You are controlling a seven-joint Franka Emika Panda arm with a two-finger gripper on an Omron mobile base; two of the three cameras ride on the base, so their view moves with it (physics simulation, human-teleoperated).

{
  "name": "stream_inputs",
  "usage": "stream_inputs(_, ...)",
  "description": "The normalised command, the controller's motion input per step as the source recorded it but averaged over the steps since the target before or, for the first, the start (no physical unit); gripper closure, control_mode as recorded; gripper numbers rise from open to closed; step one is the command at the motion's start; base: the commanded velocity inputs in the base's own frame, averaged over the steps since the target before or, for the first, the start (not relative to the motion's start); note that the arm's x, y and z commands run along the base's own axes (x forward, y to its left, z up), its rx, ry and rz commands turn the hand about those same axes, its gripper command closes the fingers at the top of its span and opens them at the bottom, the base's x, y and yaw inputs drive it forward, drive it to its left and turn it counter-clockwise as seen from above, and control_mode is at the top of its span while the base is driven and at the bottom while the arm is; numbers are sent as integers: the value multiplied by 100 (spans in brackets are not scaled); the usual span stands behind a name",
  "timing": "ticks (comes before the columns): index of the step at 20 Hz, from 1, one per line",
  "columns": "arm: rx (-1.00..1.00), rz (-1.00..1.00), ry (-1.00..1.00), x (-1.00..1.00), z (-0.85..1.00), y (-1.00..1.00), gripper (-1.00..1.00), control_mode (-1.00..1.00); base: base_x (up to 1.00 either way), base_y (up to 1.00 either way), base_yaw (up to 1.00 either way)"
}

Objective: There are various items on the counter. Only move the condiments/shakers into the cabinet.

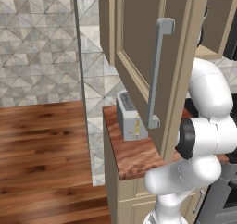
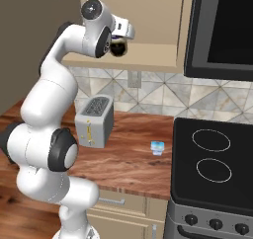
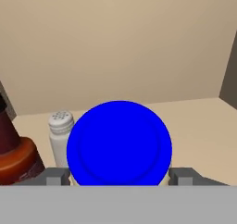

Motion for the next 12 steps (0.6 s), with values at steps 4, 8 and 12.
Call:
stream_inputs(4,0,0,0,23,0,0,100,-100,0,0,0)
stream_inputs(8,0,0,0,19,0,0,-100,-100,0,0,0)
stream_inputs(12,0,0,0,21,0,0,-100,-100,0,0,0)
